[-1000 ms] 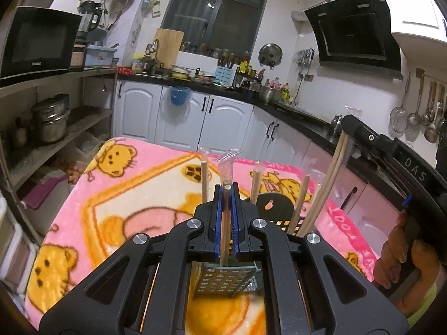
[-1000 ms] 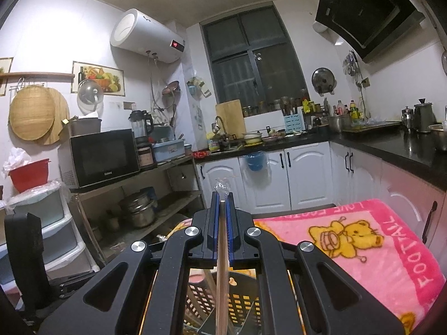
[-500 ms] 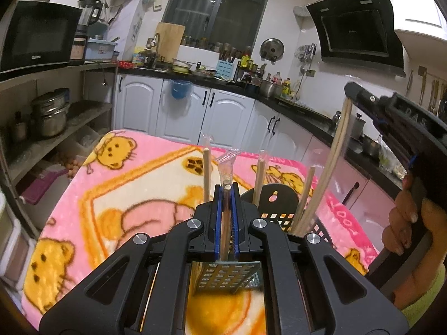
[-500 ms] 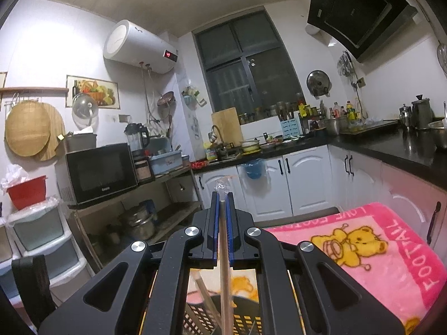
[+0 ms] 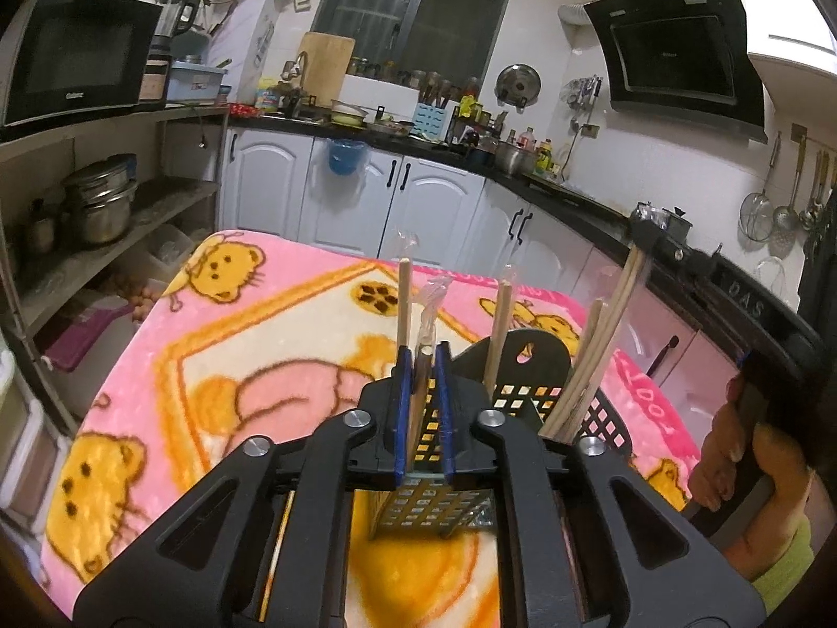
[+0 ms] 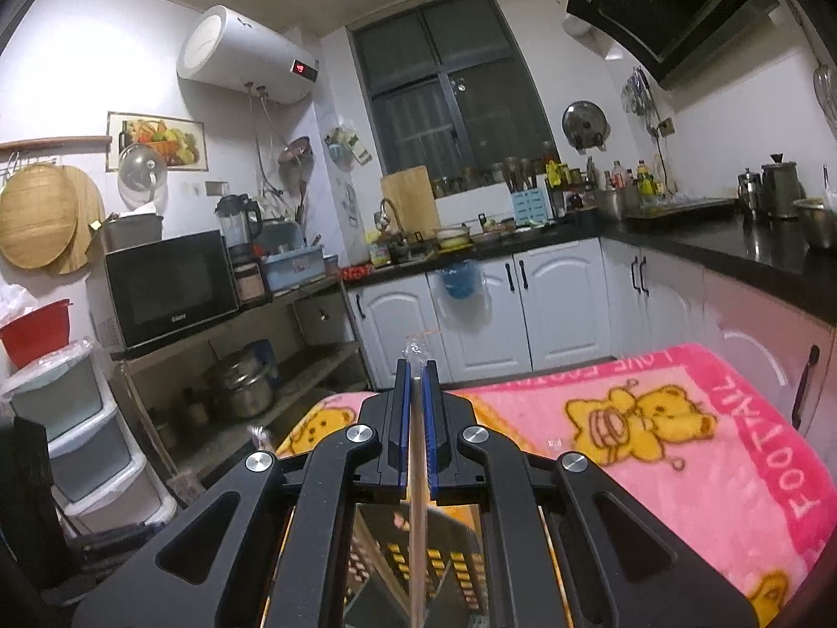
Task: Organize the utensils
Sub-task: 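Lower the chopsticks into the caddy slots and open both grippers, then withdraw both open grippers and move them down toward the wrapped chopsticks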
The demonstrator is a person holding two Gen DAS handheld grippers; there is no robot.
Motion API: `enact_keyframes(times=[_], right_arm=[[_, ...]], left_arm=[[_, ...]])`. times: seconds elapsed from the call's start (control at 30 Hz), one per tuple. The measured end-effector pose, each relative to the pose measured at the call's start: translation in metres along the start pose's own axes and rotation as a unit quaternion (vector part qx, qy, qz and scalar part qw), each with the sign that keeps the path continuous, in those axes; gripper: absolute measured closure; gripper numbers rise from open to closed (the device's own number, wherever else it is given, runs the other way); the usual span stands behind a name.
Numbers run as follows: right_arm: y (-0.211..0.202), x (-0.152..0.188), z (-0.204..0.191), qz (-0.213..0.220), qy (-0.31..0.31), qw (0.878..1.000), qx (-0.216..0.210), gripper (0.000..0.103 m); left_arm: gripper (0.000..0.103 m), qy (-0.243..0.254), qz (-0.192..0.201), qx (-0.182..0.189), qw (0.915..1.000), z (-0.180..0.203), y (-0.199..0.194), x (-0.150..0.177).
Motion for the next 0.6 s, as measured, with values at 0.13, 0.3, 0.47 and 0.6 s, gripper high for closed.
enact_keyframes(times=[0.13, 0.3, 0.47, 0.6], right_arm=[[-0.005, 0.009, 0.002, -0.016, 0.003, 1.000, -0.001, 0.097], [-0.013, 0.021, 0.006, -0.038, 0.014, 0.999, 0.001, 0.085], [-0.023, 0.033, 0.009, -0.059, 0.019, 0.998, 0.004, 0.081], [-0.032, 0.041, 0.012, -0.073, 0.026, 0.997, 0.005, 0.078]], left_arm=[[0.087, 0.001, -0.006, -0.001, 1.0000, 0.001, -0.001, 0.004], [0.077, 0.000, -0.009, -0.004, 0.9999, 0.000, -0.003, 0.006], [0.067, -0.005, -0.008, -0.003, 1.0000, -0.002, -0.009, 0.007], [0.060, -0.005, -0.005, -0.001, 1.0000, -0.001, -0.015, 0.009]])
Point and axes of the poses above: each gripper's, at about its wrist camera, not at the fingertips, and y roughly the way its jaws point, z to its right, x to its underside, the point moved 5 cm from there along y, roughly the way its jaws point, and after that the axes turned 4 degrees about -x, right-handed, at the moved point
